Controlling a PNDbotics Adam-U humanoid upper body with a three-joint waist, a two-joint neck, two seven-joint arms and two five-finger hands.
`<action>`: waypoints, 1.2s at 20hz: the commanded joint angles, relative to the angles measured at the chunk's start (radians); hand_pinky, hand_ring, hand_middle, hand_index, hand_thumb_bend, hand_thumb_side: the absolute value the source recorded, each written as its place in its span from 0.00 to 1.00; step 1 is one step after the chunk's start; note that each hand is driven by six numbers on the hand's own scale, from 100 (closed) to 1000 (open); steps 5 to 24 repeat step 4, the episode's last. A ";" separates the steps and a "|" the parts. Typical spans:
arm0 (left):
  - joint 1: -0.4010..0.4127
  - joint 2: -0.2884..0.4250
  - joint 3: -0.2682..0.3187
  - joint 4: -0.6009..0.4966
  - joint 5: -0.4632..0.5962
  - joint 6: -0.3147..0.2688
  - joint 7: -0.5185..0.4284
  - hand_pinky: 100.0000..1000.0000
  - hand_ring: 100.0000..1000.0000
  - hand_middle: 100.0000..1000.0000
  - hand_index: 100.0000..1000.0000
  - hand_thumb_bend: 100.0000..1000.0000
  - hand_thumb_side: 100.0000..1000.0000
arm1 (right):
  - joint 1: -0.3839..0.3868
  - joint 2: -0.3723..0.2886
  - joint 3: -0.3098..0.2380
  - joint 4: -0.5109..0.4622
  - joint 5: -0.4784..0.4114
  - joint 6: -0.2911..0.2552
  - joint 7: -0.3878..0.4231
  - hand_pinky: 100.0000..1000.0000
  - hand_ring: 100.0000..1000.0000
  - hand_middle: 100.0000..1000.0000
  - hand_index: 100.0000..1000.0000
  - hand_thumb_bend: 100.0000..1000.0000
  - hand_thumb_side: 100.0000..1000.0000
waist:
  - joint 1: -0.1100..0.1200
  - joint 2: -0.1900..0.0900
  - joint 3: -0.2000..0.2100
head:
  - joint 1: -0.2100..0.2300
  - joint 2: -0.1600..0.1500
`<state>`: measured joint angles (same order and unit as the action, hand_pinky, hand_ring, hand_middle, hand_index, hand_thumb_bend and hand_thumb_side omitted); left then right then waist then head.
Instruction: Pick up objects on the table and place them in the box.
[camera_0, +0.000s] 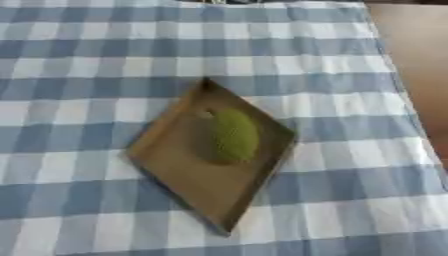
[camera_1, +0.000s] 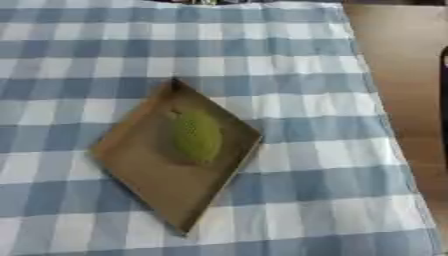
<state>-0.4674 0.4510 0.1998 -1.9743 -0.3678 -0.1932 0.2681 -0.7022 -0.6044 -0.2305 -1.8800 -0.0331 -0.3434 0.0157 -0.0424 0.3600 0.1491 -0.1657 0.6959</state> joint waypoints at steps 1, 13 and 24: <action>-0.001 0.007 0.081 -0.025 0.046 -0.030 0.047 0.77 0.75 0.71 0.77 0.11 0.44 | -0.006 0.000 -0.012 -0.050 0.014 0.011 -0.008 0.79 0.72 0.64 0.76 0.00 0.29 | 0.007 -0.014 -0.003 | 0.011 -0.020; 0.023 0.015 0.146 -0.026 0.087 -0.045 0.088 0.77 0.75 0.72 0.77 0.10 0.45 | -0.004 0.016 -0.012 -0.072 0.017 0.024 -0.013 0.79 0.72 0.64 0.76 0.00 0.29 | 0.010 -0.010 -0.009 | 0.019 -0.026; 0.023 0.015 0.146 -0.026 0.087 -0.045 0.088 0.77 0.75 0.72 0.77 0.10 0.45 | -0.004 0.016 -0.012 -0.072 0.017 0.024 -0.013 0.79 0.72 0.64 0.76 0.00 0.29 | 0.010 -0.010 -0.009 | 0.019 -0.026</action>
